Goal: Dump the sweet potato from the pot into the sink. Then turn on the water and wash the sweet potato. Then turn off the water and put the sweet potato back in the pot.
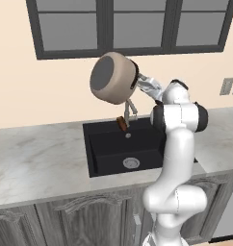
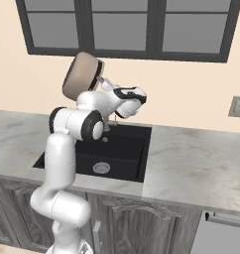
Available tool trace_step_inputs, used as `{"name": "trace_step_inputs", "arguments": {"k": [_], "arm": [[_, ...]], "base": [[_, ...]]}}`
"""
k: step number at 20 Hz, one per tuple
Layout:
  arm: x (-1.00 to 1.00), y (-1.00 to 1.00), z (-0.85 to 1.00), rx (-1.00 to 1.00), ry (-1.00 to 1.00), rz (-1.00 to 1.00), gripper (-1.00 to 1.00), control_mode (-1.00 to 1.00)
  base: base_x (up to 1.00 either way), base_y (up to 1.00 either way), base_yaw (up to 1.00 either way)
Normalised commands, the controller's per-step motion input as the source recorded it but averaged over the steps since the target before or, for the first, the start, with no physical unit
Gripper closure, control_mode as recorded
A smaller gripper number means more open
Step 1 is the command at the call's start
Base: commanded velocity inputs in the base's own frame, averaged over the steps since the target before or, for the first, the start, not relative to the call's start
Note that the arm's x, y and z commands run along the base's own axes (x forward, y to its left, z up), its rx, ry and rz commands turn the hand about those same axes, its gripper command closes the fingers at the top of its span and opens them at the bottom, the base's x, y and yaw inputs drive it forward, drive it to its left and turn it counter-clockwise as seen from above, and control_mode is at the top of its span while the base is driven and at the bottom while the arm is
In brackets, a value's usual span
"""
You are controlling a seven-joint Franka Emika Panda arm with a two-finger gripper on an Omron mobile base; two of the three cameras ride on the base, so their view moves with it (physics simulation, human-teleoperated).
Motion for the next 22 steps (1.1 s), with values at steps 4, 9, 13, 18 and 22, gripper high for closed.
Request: {"name": "trace_step_inputs", "arguments": {"k": [4,9,13,18,22], "arm": [[-0.03,-0.04,0.00,0.25,0.00,0.00,1.00,-1.00],[-0.56,0.13,0.27,0.05,-0.19,0.00,1.00,-1.00],[-1.00,0.54,0.87,-0.14,-0.47,0.00,1.00,-1.00],[-1.00,0.29,0.84,-0.21,-0.41,-0.02,1.00,-1.00],[-1.00,0.00,0.44,-0.31,-0.25,-0.21,1.00,-1.00]], "base": [[0.00,0.00,0.00],[0.00,0.00,0.00],[0.00,0.00,0.00],[0.00,0.00,0.00],[0.00,0.00,0.00]]}}
